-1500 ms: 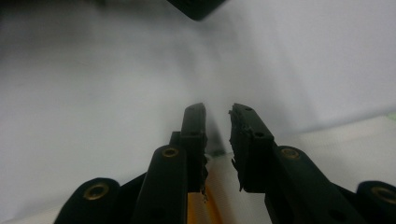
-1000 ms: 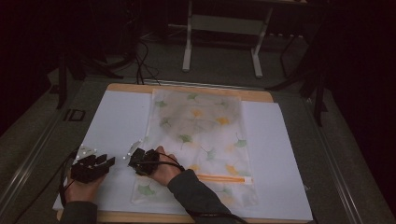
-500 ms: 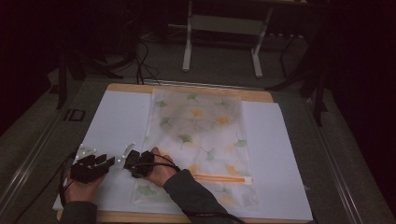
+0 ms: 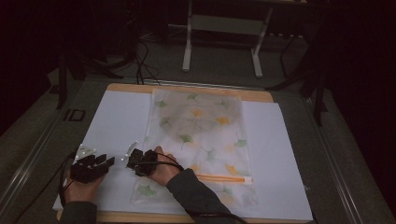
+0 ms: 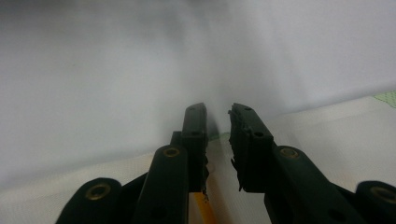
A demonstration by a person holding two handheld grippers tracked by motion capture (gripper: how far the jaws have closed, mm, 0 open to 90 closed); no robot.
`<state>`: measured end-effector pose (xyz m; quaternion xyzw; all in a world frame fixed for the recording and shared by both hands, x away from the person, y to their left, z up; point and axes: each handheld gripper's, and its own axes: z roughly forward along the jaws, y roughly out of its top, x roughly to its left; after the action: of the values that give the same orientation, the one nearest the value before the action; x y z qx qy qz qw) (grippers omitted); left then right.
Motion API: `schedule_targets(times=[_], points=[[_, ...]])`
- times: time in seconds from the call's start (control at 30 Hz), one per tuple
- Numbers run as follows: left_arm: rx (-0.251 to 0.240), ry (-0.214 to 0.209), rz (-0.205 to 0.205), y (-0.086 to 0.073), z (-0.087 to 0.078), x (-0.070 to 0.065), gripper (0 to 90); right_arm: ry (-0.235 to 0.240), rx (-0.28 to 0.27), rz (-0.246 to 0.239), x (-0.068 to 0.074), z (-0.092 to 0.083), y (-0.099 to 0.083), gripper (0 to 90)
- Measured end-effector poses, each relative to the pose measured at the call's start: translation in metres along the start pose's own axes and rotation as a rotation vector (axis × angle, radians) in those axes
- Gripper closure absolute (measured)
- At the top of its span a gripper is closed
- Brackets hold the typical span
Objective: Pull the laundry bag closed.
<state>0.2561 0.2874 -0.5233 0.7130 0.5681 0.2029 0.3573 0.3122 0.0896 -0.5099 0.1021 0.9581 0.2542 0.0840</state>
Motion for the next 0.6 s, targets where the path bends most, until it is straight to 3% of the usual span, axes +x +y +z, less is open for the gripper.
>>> schedule_targets(times=[0.3,0.6], points=[[-0.001,0.0,-0.003,0.0,0.0,0.0,59.7,0.007,0.042,0.011,-0.007,-0.004,-0.004,75.5],[-0.001,0.001,-0.002,0.0,0.0,0.0,59.7,0.028,0.0,0.023,-0.009,-0.015,-0.006,73.4]])
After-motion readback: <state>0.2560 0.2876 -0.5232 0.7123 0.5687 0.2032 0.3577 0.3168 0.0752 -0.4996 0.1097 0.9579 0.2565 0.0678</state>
